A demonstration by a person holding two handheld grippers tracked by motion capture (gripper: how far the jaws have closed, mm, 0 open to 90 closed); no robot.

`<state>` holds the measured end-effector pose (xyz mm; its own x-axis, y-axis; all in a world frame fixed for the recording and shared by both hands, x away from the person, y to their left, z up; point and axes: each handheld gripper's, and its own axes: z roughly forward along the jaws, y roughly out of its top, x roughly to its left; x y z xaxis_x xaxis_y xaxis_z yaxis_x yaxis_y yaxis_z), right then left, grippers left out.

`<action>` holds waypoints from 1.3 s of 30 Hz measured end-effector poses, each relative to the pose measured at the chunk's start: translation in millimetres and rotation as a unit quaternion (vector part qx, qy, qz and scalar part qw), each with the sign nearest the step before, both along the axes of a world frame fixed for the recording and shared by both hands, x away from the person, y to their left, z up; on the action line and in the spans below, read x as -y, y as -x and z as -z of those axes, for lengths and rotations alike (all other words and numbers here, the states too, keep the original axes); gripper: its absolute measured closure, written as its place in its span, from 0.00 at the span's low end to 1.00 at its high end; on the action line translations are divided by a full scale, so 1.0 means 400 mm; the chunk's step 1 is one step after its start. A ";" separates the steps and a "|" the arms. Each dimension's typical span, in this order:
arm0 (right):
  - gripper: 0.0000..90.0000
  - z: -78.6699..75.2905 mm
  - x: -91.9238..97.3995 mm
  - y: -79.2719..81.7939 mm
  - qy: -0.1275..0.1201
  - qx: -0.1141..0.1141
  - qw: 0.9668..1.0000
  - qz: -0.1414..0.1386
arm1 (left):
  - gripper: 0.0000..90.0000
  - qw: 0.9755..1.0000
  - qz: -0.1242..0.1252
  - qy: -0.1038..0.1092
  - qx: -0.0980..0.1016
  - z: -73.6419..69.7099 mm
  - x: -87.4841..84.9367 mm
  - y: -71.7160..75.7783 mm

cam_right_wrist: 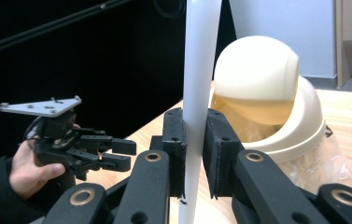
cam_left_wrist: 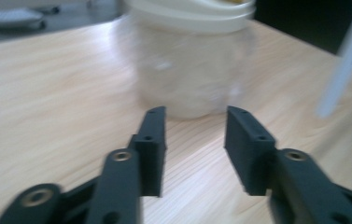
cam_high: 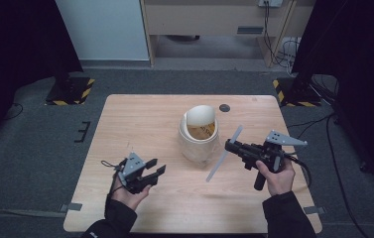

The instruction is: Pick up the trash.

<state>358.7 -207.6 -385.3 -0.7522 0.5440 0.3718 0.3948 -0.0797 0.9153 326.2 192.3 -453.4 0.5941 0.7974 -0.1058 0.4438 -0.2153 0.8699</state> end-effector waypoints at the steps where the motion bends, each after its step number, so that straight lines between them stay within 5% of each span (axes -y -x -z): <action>1: 0.89 -0.001 0.001 0.000 -0.001 0.002 1.000 0.001 | 0.58 1.000 -0.011 -0.003 -0.006 0.006 -0.024 -0.002; 6: 0.89 -0.009 0.014 -0.001 -0.003 0.014 1.000 0.015 | 0.51 0.997 -0.053 -0.014 -0.048 0.042 -0.132 0.003; 11: 0.89 -0.018 0.025 -0.003 -0.005 0.022 0.999 0.027 | 0.43 0.992 -0.082 -0.038 -0.086 0.088 -0.185 -0.012; 23: 0.89 -0.087 0.053 -0.010 -0.032 0.056 0.997 0.051 | 0.25 0.987 -0.077 -0.090 -0.108 0.142 -0.181 -0.055; 39: 0.89 -0.193 0.031 -0.051 -0.056 0.121 0.987 0.087 | 0.20 0.985 -0.068 -0.103 -0.123 0.158 -0.173 -0.058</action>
